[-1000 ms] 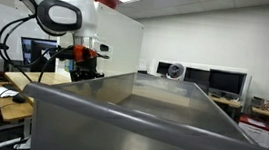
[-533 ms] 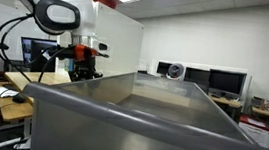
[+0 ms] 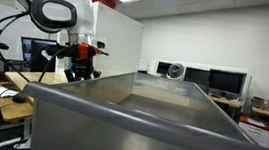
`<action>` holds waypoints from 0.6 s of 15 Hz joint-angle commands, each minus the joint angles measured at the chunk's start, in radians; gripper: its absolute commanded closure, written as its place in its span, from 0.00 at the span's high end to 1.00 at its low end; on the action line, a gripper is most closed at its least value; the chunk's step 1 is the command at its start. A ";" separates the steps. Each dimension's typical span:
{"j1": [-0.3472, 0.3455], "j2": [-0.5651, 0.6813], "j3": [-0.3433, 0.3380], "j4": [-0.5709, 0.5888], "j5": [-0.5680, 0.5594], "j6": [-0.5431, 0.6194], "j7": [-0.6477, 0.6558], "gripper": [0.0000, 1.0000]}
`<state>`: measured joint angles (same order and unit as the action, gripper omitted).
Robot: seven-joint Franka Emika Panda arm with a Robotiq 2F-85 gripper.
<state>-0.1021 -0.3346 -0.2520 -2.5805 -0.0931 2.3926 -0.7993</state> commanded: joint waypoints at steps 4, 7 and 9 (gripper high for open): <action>0.073 -0.039 0.011 -0.014 0.024 -0.011 -0.153 0.12; 0.120 -0.024 0.029 0.002 0.040 -0.028 -0.192 0.12; 0.142 -0.020 0.040 0.008 0.041 -0.043 -0.211 0.12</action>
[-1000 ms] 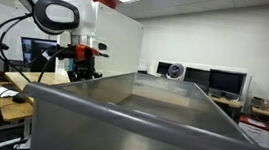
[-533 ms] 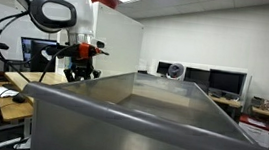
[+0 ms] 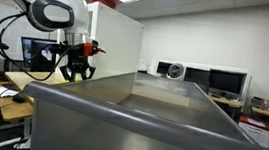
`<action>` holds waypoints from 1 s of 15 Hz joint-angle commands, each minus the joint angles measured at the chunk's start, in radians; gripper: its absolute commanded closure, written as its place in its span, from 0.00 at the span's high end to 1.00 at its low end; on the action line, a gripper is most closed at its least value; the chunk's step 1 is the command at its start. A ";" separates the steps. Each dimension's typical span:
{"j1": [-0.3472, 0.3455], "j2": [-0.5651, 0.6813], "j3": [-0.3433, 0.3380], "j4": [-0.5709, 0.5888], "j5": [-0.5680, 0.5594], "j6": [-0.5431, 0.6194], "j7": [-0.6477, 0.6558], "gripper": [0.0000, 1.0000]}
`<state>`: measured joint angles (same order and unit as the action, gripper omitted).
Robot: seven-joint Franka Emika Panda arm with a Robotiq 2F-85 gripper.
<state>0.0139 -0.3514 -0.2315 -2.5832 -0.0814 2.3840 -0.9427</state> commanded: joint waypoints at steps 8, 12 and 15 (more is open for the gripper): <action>0.098 0.017 0.049 0.028 0.090 -0.060 -0.142 0.12; 0.111 0.023 0.058 0.034 0.115 -0.073 -0.170 0.12; 0.111 0.021 0.067 0.037 0.126 -0.084 -0.184 0.12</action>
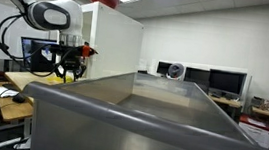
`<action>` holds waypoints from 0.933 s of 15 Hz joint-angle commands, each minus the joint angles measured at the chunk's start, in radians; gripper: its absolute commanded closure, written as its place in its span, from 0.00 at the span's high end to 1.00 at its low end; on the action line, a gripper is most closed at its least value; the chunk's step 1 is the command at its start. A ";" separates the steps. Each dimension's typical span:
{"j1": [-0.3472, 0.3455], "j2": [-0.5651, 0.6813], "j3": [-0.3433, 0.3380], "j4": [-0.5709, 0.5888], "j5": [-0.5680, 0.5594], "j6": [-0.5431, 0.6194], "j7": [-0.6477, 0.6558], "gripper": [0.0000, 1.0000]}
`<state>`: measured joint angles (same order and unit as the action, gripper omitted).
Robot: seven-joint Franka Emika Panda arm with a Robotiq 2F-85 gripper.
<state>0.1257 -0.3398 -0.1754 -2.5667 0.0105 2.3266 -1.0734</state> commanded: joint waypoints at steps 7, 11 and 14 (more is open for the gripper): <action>0.006 0.014 0.032 0.030 0.038 -0.045 -0.078 0.12; 0.018 0.019 0.038 0.033 0.054 -0.049 -0.112 0.12; 0.023 0.022 0.044 0.035 0.063 -0.054 -0.132 0.12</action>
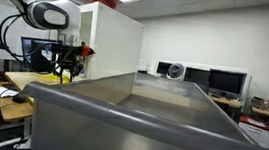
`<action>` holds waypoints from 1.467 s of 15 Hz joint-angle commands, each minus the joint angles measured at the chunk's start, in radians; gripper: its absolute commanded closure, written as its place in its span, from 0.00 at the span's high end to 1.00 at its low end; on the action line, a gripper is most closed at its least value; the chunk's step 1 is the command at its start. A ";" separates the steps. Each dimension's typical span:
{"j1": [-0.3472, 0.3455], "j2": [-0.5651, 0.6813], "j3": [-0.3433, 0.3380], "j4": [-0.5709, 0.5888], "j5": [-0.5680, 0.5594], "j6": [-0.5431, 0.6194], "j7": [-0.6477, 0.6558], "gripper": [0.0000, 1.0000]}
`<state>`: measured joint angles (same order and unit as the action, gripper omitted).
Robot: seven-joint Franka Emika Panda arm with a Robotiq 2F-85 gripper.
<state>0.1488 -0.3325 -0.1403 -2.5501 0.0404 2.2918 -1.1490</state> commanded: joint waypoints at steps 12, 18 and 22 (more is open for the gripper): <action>0.002 0.016 0.011 0.021 0.049 -0.059 -0.109 0.12; -0.002 0.017 0.017 0.012 0.059 -0.076 -0.164 0.33; -0.015 0.011 0.025 0.008 0.040 -0.078 -0.148 0.70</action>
<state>0.1525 -0.3167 -0.1304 -2.5425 0.0714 2.2300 -1.2715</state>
